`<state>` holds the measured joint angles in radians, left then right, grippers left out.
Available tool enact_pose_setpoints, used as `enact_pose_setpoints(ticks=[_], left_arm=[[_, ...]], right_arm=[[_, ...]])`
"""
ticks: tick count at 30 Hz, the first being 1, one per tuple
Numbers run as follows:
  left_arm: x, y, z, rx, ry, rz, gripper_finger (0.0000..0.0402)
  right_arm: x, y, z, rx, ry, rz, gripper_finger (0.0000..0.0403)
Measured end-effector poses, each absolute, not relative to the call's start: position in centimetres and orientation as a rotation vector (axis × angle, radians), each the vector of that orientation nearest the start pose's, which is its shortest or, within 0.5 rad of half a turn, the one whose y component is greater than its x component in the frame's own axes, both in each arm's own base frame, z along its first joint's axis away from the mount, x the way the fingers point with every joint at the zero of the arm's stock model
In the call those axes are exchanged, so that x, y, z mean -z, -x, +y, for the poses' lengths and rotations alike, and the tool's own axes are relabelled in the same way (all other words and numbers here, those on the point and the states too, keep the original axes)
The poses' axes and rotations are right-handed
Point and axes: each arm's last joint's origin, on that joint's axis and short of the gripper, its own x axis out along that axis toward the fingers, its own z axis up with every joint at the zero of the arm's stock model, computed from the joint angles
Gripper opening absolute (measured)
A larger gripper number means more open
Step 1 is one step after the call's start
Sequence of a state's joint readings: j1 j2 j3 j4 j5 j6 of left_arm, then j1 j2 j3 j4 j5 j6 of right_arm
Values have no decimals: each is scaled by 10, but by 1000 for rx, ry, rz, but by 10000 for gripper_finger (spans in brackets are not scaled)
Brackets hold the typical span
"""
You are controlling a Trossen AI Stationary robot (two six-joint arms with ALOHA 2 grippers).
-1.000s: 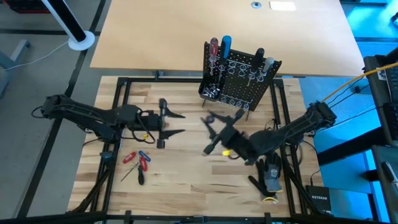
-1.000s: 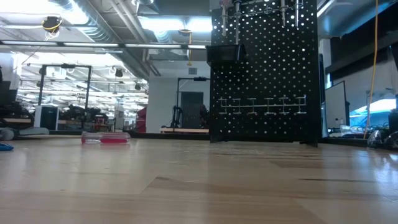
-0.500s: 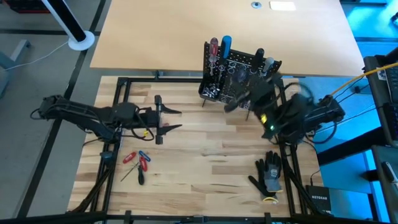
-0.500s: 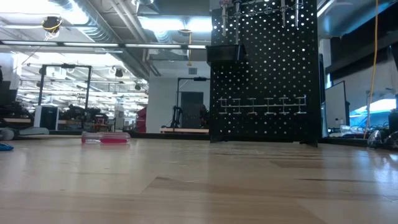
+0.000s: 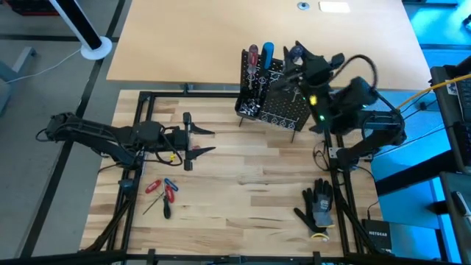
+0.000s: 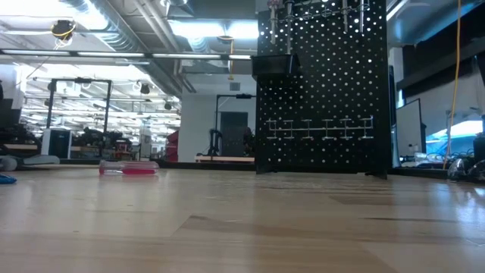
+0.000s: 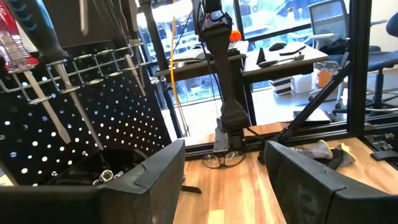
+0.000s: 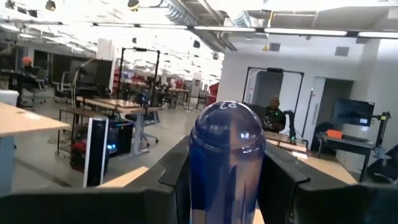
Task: Hang tools onto peg board
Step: Hang the blue screwdriver on the black pegboard
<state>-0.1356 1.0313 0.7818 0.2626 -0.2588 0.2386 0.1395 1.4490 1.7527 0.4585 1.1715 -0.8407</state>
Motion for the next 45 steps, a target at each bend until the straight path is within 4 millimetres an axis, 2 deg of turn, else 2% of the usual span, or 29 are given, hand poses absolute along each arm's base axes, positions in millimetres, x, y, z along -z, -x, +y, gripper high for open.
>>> enact_pose_setpoints(ticks=[6, 11, 22, 31, 37, 45], left_arm=[[-328, -231, -24, -124, -236, 7, 210], [-328, -231, -24, -123, -238, 14, 210], [-327, -231, -24, -122, -239, 17, 210], [-327, -231, -24, -123, -243, 20, 210], [-327, -231, -24, -123, -239, 19, 210], [-327, -231, -24, -123, -240, 19, 210]], right_arm=[[-537, -273, -11, 1163, 244, -106, 130], [-535, -275, -18, 1136, 208, -142, 130], [-535, -275, -17, 1134, 189, -144, 130], [-551, -263, -18, 1166, 153, -146, 130], [-549, -263, -17, 1077, 61, -152, 130], [-545, -265, -18, 1106, 84, -108, 130]])
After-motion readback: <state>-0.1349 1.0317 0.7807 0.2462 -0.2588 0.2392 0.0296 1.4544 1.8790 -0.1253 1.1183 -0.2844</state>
